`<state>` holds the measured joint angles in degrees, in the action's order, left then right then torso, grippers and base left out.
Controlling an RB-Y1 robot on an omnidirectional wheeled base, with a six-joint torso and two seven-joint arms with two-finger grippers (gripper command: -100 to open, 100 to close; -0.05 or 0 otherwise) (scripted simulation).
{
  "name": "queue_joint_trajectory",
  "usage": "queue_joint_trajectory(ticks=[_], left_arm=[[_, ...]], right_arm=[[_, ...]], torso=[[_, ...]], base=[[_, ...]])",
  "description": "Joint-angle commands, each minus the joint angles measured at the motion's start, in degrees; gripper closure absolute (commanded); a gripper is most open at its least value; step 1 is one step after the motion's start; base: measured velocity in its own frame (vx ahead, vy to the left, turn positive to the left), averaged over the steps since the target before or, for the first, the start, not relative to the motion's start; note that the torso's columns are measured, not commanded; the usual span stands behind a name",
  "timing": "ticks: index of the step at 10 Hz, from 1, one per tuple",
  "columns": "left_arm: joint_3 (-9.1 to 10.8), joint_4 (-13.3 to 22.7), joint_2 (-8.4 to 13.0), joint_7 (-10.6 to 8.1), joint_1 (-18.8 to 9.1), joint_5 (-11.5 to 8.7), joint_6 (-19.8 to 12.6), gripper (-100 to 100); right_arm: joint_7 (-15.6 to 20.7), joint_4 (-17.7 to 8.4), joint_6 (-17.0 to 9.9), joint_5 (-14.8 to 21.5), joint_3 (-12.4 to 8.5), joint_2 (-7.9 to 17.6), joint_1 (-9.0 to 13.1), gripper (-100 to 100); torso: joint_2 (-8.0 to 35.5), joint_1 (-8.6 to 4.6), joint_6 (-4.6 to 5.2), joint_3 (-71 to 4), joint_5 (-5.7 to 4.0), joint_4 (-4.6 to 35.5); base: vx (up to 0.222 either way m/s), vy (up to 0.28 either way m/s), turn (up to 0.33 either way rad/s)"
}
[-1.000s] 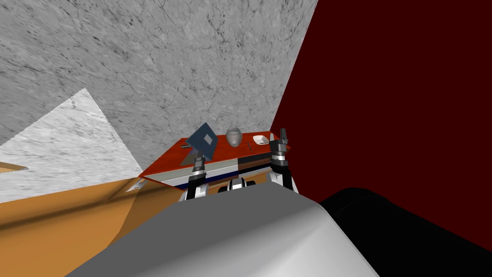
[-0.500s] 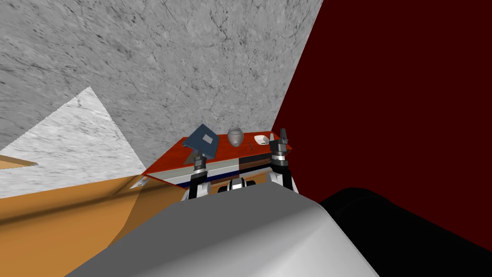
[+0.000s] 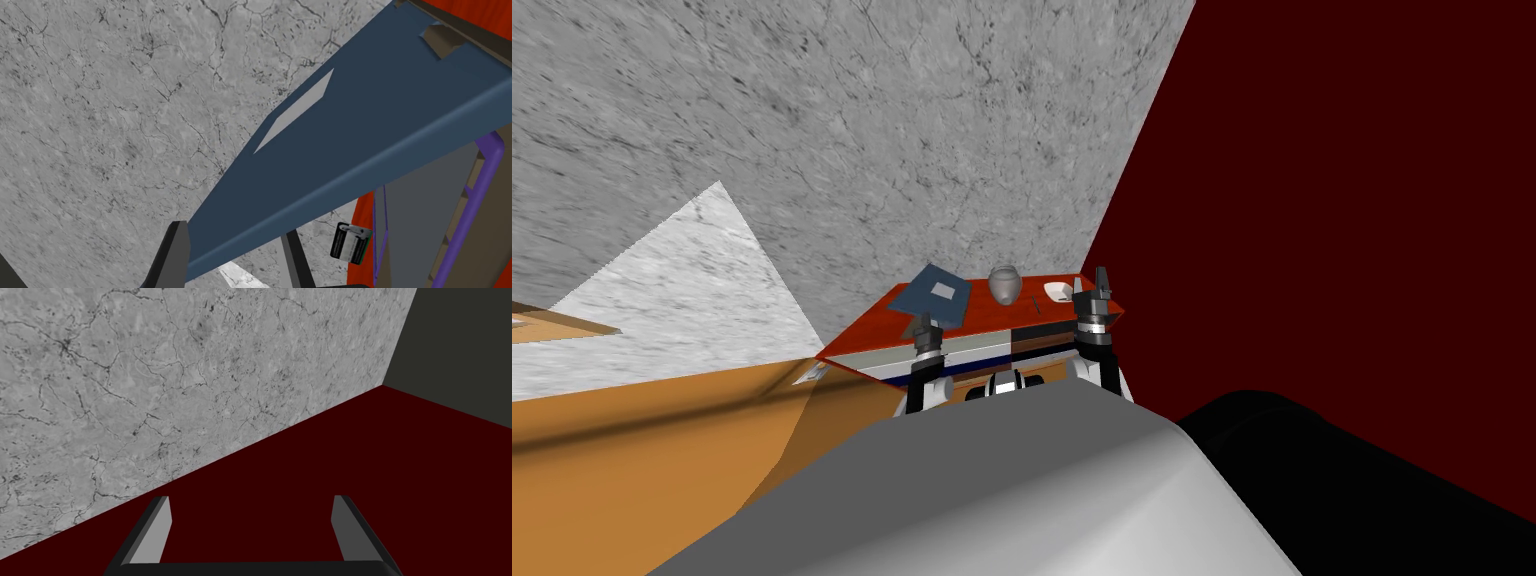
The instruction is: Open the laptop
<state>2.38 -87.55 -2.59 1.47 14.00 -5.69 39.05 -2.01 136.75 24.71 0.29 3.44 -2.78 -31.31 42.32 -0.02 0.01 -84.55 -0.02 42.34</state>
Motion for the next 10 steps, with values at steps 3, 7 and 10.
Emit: queue_joint_trajectory(ticks=[3,7,10], left_arm=[[-0.21,1.44,-0.06,-3.42,-0.8,-3.93,-0.21,100],[-0.05,-0.17,-0.03,-5.55,-2.42,-7.27,-4.53,-100],[0.39,-2.56,-0.06,-4.9,-4.11,-7.57,-8.54,-100]], right_arm=[[0.0,0.0,0.0,0.0,0.0,0.0,0.0,0],[0.0,0.0,0.0,0.0,0.0,0.0,0.0,0],[0.0,0.0,0.0,0.0,0.0,0.0,0.0,0]], torso=[[0.01,0.0,0.0,0.01,0.0,0.01],[0.08,0.01,-0.01,0.05,0.01,0.0],[-0.07,0.02,0.0,-0.01,0.01,0.02]], base=[[0.004,0.0,0.028],[-0.01,-0.009,0.056],[-0.039,-0.014,0.036]])
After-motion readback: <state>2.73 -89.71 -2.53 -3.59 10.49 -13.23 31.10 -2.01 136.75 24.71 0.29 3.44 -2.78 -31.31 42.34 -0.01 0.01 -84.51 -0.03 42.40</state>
